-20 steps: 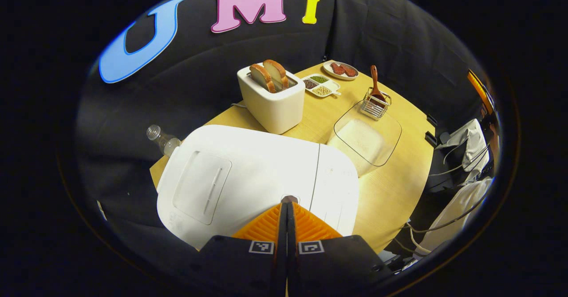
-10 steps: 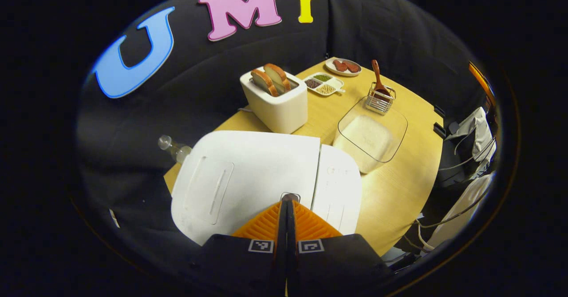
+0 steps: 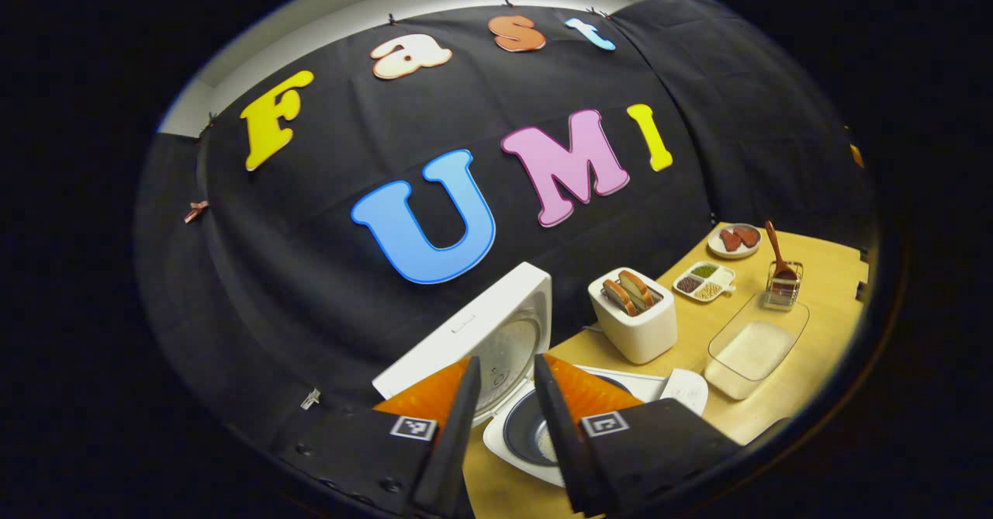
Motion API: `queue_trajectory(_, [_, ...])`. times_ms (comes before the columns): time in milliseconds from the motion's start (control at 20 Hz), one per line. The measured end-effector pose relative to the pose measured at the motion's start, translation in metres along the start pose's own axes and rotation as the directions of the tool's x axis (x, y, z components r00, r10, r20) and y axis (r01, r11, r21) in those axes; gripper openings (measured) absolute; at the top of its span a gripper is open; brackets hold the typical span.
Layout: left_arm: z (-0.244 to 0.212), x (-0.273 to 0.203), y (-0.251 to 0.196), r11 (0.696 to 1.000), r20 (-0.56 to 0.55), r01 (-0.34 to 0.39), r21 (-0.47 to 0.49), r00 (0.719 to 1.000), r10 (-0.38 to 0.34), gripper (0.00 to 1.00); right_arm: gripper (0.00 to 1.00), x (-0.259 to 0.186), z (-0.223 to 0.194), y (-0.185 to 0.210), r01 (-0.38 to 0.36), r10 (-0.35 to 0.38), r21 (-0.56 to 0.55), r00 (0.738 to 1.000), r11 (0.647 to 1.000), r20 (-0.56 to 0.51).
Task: Close the left gripper, press the button to open the rice cooker; take a wooden spoon from the chopstick holder with the right hand, scoop a spoonful of rice and pour it into the rice cooker, then put the wooden spoon back into the chopstick holder.
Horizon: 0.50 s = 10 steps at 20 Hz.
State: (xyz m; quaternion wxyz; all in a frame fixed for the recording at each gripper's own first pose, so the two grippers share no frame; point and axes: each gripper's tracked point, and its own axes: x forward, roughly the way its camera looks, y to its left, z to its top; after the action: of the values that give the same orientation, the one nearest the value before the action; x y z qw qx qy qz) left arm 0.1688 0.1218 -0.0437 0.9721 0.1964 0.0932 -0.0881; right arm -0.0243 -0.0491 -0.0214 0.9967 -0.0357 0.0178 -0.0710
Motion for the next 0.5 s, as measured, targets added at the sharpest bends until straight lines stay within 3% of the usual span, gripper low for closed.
queue_trajectory(50, [0.003, -0.007, -0.002, 1.0, 0.02, -0.006, -0.028, 1.0, 0.006, 0.67, 0.97, 0.004, 0.0, -0.001, -0.01, 0.01, 0.006, 1.0, 1.0, 0.001])
queue_trajectory(100, [0.008, -0.014, -0.006, 0.998, 0.037, -0.011, -0.058, 0.999, 0.013, 0.88, 0.98, 0.008, -0.002, -0.002, -0.019, 0.019, 0.012, 1.0, 1.0, 0.0])
queue_trajectory(150, [0.012, -0.023, -0.006, 0.995, 0.049, -0.035, -0.092, 0.998, 0.04, 0.93, 0.97, 0.011, -0.004, -0.002, -0.03, 0.03, 0.016, 1.0, 0.999, -0.006])
queue_trajectory(300, [0.017, -0.047, -0.014, 0.975, 0.061, -0.106, -0.197, 0.991, 0.12, 0.96, 0.98, 0.019, -0.009, -0.005, -0.058, 0.058, 0.026, 0.998, 0.998, -0.018])
queue_trajectory(500, [0.028, -0.078, -0.03, 0.948, 0.092, -0.181, -0.261, 0.973, 0.211, 0.96, 0.97, 0.026, -0.02, -0.01, -0.092, 0.094, 0.05, 0.995, 0.994, -0.04])
